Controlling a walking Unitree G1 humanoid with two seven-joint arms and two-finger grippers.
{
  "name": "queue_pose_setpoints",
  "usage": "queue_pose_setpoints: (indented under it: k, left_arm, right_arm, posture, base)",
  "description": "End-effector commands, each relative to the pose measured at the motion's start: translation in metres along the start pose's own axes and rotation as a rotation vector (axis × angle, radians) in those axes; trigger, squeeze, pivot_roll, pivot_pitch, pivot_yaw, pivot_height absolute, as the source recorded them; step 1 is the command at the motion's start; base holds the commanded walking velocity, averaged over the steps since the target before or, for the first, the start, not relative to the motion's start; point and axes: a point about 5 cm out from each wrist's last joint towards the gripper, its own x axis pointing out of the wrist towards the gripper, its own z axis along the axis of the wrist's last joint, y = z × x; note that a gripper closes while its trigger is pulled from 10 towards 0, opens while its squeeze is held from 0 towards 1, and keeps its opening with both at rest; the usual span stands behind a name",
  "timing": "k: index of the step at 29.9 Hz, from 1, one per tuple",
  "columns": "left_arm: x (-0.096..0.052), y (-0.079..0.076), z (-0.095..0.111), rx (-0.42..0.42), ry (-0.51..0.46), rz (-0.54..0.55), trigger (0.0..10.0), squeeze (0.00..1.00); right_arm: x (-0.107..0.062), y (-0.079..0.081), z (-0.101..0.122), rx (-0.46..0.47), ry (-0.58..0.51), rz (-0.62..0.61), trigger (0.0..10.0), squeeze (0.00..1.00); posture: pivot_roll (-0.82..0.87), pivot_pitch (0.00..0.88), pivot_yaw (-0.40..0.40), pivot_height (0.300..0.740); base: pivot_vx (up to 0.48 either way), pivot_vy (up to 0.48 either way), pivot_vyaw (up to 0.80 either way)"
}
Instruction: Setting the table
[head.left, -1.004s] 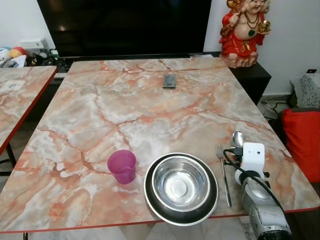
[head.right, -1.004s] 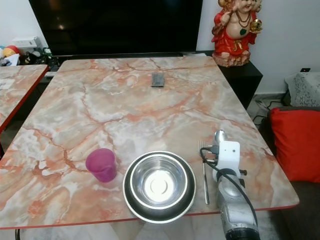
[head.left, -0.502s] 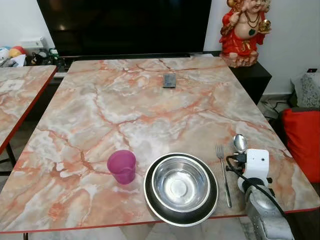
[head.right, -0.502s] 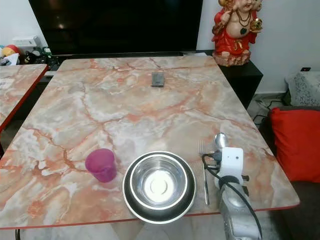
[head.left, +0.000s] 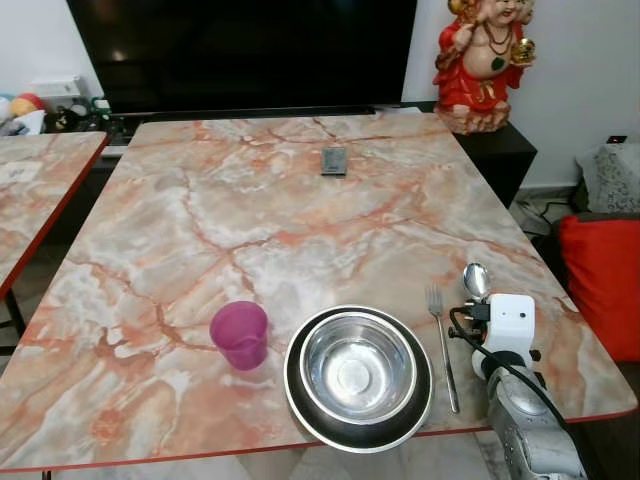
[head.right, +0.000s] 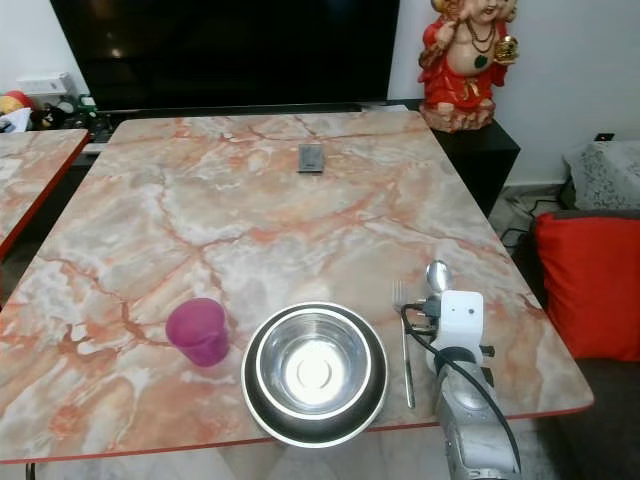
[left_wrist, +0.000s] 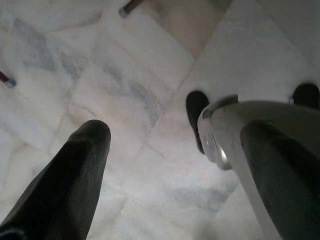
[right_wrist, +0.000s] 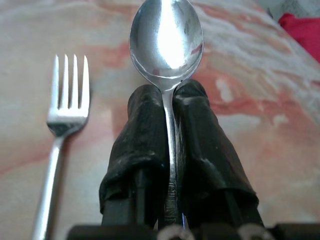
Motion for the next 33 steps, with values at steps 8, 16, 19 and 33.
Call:
queue_pose_setpoints:
  k: [8, 16, 19, 33]
  left_arm:
    - [-0.017, 0.009, -0.042, -0.025, 0.071, 0.013, 10.0, 0.0]
    - [-0.04, 0.008, -0.085, -0.029, 0.117, 0.014, 10.0, 0.0]
    - [-0.043, 0.008, -0.089, -0.029, 0.12, 0.013, 10.0, 0.0]
    - [-0.025, 0.006, -0.06, -0.017, 0.081, 0.019, 10.0, 0.0]
  right_arm:
    - [0.002, 0.004, -0.003, 0.0, 0.007, 0.014, 10.0, 0.0]
    - [0.002, 0.007, -0.007, -0.008, 0.022, 0.035, 10.0, 0.0]
    - [0.002, 0.008, -0.008, -0.006, 0.025, 0.039, 10.0, 0.0]
    - [0.001, 0.013, -0.016, -0.014, 0.053, 0.072, 10.0, 0.0]
  posture:
    - [-0.03, 0.109, 0.004, 0.74]
    - [-0.03, 0.109, 0.004, 0.74]
    - [-0.03, 0.11, 0.003, 0.74]
    - [-0.03, 0.11, 0.002, 0.74]
  base:
    - [0.0, 0.0, 0.0]
    - [0.0, 0.0, 0.0]
    - [0.0, 0.0, 0.0]
    - [0.0, 0.0, 0.0]
